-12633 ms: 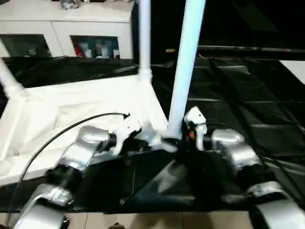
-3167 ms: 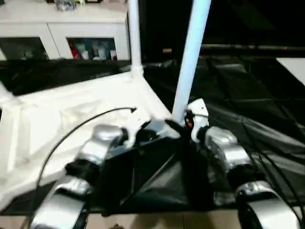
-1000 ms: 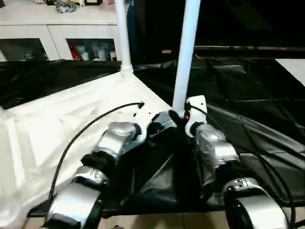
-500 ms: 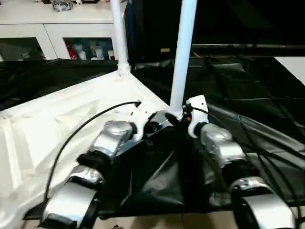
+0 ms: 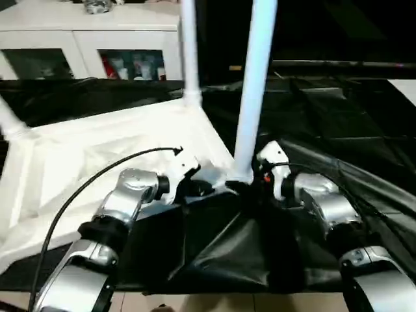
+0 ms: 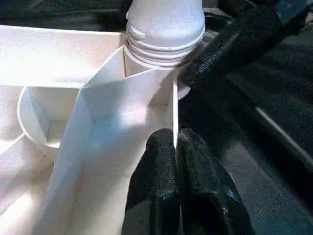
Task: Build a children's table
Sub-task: Rotate leg to tighten
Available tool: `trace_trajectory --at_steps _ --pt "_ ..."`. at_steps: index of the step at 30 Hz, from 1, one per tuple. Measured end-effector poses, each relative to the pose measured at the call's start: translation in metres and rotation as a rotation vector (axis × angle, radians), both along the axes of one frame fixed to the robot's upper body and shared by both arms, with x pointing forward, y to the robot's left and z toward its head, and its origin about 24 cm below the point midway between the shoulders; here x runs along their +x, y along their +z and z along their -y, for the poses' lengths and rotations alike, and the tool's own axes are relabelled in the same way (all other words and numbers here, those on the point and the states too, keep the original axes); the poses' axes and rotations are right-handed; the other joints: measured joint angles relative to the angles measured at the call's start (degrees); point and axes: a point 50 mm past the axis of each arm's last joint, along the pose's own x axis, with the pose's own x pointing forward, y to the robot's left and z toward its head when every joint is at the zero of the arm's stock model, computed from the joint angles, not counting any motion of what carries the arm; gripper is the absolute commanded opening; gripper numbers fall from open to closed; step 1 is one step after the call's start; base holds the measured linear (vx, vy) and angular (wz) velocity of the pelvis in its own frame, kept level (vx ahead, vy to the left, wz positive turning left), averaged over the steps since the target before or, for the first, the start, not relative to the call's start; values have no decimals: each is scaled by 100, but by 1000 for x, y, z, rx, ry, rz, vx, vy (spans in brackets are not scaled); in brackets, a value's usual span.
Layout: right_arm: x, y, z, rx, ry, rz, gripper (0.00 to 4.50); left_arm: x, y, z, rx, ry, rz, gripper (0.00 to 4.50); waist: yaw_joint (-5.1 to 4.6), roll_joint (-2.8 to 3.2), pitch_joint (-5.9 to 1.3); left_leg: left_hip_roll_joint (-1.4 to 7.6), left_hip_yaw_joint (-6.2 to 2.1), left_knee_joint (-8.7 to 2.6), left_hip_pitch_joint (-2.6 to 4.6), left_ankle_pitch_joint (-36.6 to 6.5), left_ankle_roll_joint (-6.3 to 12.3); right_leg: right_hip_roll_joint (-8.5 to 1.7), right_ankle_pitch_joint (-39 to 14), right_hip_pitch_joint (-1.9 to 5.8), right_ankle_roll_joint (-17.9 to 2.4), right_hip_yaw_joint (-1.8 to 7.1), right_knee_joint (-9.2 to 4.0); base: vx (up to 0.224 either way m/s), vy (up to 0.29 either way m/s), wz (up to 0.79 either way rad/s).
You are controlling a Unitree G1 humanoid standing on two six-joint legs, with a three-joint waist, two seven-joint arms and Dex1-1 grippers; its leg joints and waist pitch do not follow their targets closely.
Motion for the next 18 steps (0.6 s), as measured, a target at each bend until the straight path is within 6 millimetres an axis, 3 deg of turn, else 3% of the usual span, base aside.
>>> trace_trajectory --at_steps 2,3,13,16,18 --pt "0 0 0 1 7 -2 403 -1 0 0 1 -8 -2 0 6 0 0 0 0 1 -1 0 0 0 0 0 0 0 0 0 0 0" --pt "0 0 0 3 11 -4 373 -1 0 0 1 -8 -1 0 4 0 0 0 0 2 -1 0 0 0 0 0 0 0 0 0 0 0" --pt "-1 0 2 24 13 -15 296 -5 0 -3 -3 -19 -8 0 0 0 0 0 2 2 -1 0 0 0 -2 0 3 0 -1 0 0 0" --pt "0 -4 -5 49 -59 -17 275 -2 -1 -1 6 20 5 0 -15 0 0 1 2 2 2 0 0 0 -1 0 1 1 2 0 0 0" --pt "5 -8 -10 80 -212 -15 272 4 -1 5 18 78 24 0 -39 -7 -1 1 2 7 6 0 0 0 0 3 0 2 3 0 0 0"
